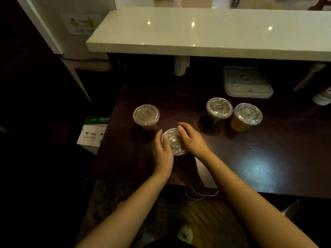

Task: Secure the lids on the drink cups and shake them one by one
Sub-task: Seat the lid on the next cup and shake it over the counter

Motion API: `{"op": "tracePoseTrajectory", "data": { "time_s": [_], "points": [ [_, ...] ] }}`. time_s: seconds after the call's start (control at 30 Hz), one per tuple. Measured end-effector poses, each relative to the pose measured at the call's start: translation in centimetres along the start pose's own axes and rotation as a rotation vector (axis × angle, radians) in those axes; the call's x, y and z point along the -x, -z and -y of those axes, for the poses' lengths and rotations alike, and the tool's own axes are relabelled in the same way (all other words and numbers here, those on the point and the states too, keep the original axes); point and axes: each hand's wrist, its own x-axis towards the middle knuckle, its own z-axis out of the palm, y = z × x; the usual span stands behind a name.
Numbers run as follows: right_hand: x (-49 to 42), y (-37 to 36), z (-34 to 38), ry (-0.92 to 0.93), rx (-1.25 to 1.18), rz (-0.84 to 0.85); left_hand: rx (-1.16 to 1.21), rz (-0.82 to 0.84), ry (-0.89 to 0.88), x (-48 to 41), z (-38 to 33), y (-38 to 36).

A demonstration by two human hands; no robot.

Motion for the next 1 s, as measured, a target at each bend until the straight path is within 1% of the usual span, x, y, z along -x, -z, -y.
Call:
{"op": "tracePoseTrajectory", "data": {
  "time_s": [0.07,0.17,0.27,0.37,0.47,0.57,0.63,0.7,0.77,0.83,0.93,1.0],
  "points": [
    [-0.9,-0.3,-0.4,-0.016,-0.076,0.060,-0.023,0.011,-0.018,0.2,0.4,-0.8],
    [-1.1,-0.5,-0.9,-0.032,-0.209,0.085,-0.002,-0.002,-0.050,0.4,1.0,-1.3],
    [-1.3,-0.5,-1.2,-0.011,-0.232,0.082,0.028,-0.028,-0.070,0.3,1.0,-1.4],
    [-1.2,-0.5,-1.2,-0.012,-0.269,0.103,0.044,-0.002,-0.052,0.1,0.8,-1.3],
    [-0.3,-1.0,-1.0,-0.002,-0.292,-0.015,0.042,0.043,-0.026,-0.9,0.3,-1.0],
    [1.1,-1.6,-1.5,-0.018,-0.320,-0.151,0.089,0.127,0.079,-2.8,-0.7,-1.1],
    [2.6,-1.8,-2.1,-0.022,-0.335,-0.159,0.027,0.202,0.133,-4.1,-1.5,-1.2],
    [4.2,-2.2,-2.5,-0.034,-0.353,-0.148,-0.086,0.270,0.122,-5.1,-2.0,-1.2],
    [5.2,-2.6,-2.9,-0.041,-0.390,-0.121,-0.210,0.281,0.027,-5.8,-2.3,-1.3],
    [6.0,-2.8,-3.3,-0.026,-0.409,-0.097,-0.385,0.270,-0.143,-6.3,-2.6,-1.3],
    [7.0,-2.8,-4.0,0.025,-0.409,-0.056,-0.712,0.277,-0.425,-6.6,-3.7,-0.8],
    [7.6,-2.8,-4.7,0.057,-0.351,-0.025,-0.798,0.255,-0.563,-6.2,-4.4,-0.8]
  ]
}}
